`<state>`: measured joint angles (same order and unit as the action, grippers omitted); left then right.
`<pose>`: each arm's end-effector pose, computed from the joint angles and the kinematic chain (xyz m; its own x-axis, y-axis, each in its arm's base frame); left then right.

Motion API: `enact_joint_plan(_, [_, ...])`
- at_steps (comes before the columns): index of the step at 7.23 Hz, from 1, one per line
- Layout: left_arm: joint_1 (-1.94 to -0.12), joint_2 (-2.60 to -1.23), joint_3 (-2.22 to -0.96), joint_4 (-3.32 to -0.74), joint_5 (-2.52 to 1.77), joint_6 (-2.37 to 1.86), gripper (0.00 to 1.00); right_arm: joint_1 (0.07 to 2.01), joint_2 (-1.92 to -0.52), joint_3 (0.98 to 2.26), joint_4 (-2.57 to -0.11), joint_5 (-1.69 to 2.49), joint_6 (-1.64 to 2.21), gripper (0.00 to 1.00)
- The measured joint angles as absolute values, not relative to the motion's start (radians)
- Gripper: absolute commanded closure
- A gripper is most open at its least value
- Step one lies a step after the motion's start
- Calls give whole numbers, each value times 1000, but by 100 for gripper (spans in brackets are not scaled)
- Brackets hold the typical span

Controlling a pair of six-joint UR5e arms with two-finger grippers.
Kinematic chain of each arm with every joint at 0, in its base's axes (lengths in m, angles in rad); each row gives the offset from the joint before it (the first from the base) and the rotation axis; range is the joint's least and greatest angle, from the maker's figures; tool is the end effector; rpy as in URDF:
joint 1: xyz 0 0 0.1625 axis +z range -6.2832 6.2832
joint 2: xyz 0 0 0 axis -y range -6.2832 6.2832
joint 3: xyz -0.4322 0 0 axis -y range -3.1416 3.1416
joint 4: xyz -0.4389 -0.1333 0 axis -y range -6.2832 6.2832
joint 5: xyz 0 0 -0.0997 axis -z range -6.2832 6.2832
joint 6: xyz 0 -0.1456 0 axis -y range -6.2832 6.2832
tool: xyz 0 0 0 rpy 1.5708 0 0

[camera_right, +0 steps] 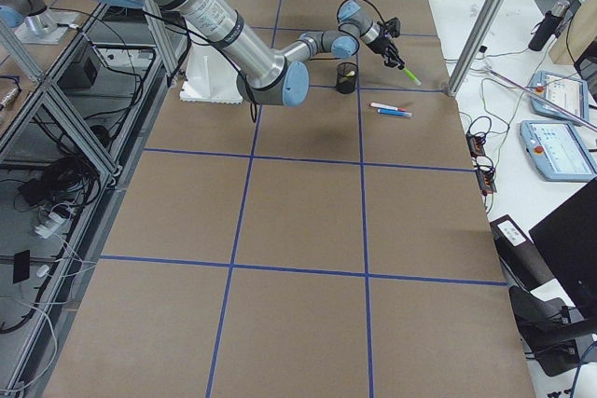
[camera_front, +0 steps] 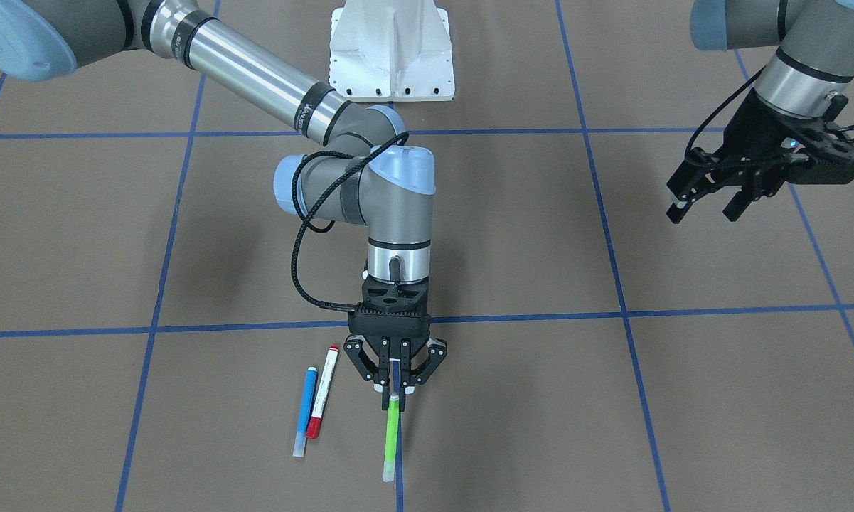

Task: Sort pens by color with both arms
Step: 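Set the green highlighter down near the red-capped marker and release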

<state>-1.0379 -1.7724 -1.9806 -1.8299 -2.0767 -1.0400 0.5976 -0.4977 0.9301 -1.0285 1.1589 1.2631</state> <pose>0.2546 -0.5552 0.3398 0.5685 -0.0922 -0.8175 0.3217 0.9395 0.1178 -0.6731 -0.6899 0.1773 0.6814 0.1281 0.7206 -0.6118 0.6400 0.4648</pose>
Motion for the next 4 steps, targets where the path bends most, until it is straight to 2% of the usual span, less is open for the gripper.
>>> enact_joint_plan(1, [-1037,-1774,-1981,-1830,-2076,-1040,1,590,-511,924,-1011,1149,1263,83])
enact_joint_plan(2, [-1037,-1777,-1979,-1830,-2076,-1040,1,585,-521,931,-1002,1142,1264,7])
enact_joint_plan(3, [-1037,-1778,-1978,-1830,-2077,-1040,1,583,-523,944,-998,1143,1265,1])
enact_joint_plan(4, [-1036,-1779,-1976,-1830,-2077,-1040,1,582,-527,955,-996,1148,1266,0])
